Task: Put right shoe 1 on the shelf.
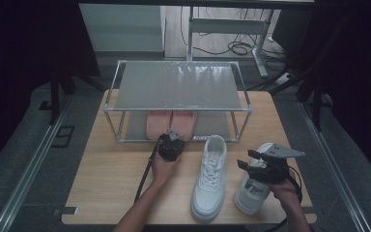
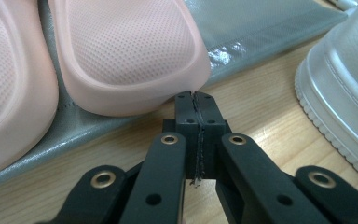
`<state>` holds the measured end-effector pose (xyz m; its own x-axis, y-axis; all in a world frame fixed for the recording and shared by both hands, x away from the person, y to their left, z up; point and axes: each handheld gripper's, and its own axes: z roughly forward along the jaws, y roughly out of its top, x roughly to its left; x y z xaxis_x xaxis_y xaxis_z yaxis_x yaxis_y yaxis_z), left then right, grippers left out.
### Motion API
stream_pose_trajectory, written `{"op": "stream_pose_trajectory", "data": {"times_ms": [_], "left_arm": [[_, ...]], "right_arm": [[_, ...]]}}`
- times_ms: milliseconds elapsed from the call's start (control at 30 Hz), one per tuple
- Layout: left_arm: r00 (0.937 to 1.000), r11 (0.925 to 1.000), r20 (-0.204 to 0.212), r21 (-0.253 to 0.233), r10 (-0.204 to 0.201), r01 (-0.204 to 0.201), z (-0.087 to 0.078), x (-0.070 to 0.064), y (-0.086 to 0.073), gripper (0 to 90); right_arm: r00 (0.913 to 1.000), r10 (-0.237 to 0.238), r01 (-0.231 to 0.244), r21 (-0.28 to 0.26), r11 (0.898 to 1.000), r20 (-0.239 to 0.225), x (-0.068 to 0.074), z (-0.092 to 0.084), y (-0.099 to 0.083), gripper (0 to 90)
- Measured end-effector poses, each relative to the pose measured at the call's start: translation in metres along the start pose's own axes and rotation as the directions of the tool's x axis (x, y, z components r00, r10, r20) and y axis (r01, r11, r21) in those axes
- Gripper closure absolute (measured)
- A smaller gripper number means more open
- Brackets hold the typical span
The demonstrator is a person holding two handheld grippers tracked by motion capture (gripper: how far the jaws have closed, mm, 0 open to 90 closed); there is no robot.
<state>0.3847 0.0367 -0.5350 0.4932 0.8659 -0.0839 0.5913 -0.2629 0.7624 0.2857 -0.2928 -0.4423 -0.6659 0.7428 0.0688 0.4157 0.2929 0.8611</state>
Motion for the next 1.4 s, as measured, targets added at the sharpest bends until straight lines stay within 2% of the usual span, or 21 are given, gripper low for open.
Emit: {"op": "stream_pose_trajectory", "data": {"times_ms": [533,933,1067,1200,1400], "left_arm": [[0.9993,0.9994,-0.009,0.004,-0.035,0.035,0.010,0.003,0.004,90.0],[0.9994,0.9994,-0.011,0.006,-0.033,0.033,0.010,0.003,0.005,89.9],[0.9999,0.9999,0.002,0.000,-0.012,0.012,-0.003,0.004,-0.001,89.7],[0.9998,0.9998,0.012,-0.009,-0.016,0.016,-0.018,0.008,-0.009,89.0],[0.9993,0.9999,0.036,0.004,-0.010,0.010,-0.042,0.014,-0.025,88.7]], "right_arm": [[1.0000,-0.001,0.001,0.004,1.000,-0.002,0.000,0.000,0.000,39.0],[1.0000,0.002,-0.002,0.004,1.000,-0.002,-0.001,0.000,0.000,39.0],[1.0000,0.002,-0.002,0.000,1.000,-0.002,-0.001,-0.001,0.000,39.0],[1.0000,0.003,-0.003,-0.004,1.000,-0.002,-0.001,-0.001,0.000,38.9],[1.0000,0.001,-0.001,-0.002,1.000,-0.003,0.000,0.000,0.000,38.9]]}}
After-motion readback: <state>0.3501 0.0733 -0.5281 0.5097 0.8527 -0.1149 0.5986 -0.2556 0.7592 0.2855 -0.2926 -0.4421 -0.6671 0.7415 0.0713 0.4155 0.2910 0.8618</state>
